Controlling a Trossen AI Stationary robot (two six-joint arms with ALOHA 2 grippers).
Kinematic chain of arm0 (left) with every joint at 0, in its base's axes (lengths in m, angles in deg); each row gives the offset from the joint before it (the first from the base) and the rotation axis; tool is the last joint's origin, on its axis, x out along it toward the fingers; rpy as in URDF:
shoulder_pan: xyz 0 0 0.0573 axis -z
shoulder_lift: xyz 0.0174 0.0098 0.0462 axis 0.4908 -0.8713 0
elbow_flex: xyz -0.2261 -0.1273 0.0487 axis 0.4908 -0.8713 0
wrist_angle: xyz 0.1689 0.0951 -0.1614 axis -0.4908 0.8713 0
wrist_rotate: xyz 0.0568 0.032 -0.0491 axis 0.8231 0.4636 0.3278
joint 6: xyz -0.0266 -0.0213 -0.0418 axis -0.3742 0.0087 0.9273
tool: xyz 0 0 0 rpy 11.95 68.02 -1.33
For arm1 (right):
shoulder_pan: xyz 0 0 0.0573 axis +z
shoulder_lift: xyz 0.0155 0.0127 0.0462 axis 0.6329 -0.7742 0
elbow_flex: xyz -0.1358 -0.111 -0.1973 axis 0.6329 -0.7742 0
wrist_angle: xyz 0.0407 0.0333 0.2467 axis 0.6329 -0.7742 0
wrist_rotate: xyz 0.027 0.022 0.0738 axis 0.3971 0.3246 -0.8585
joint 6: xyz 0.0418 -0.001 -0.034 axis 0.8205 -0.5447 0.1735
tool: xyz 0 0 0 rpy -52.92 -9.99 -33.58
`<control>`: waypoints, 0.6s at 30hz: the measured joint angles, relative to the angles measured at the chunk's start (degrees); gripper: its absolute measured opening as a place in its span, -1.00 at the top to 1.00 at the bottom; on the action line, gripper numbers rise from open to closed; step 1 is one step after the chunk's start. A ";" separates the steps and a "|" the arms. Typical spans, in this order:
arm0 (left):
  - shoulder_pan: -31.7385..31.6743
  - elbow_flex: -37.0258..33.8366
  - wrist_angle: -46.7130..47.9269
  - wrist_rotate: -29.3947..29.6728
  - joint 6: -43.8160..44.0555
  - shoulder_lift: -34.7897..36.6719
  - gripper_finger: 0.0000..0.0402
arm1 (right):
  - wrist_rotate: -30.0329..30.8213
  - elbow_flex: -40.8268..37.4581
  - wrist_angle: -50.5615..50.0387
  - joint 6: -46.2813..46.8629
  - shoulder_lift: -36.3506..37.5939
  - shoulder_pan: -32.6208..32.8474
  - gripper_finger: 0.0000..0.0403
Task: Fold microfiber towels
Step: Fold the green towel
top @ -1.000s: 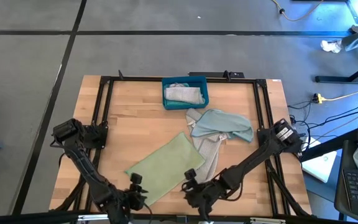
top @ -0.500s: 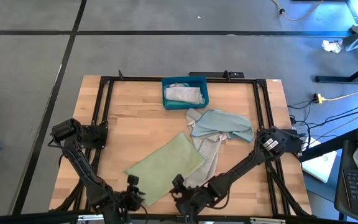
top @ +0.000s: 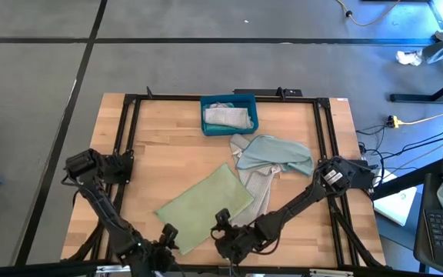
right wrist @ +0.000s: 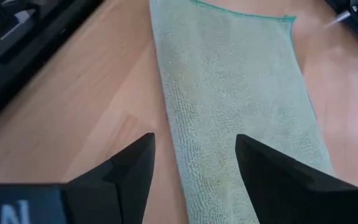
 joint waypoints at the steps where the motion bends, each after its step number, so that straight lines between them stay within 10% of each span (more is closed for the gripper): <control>1: -0.42 0.00 -0.29 -0.55 -0.37 -0.24 0.16 | 0.01 0.00 0.03 0.06 0.00 -0.02 -0.12; 18: -4.11 0.07 -3.65 -1.59 -3.33 -6.69 -0.09 | -0.08 0.00 -0.43 2.76 0.00 -0.37 -0.12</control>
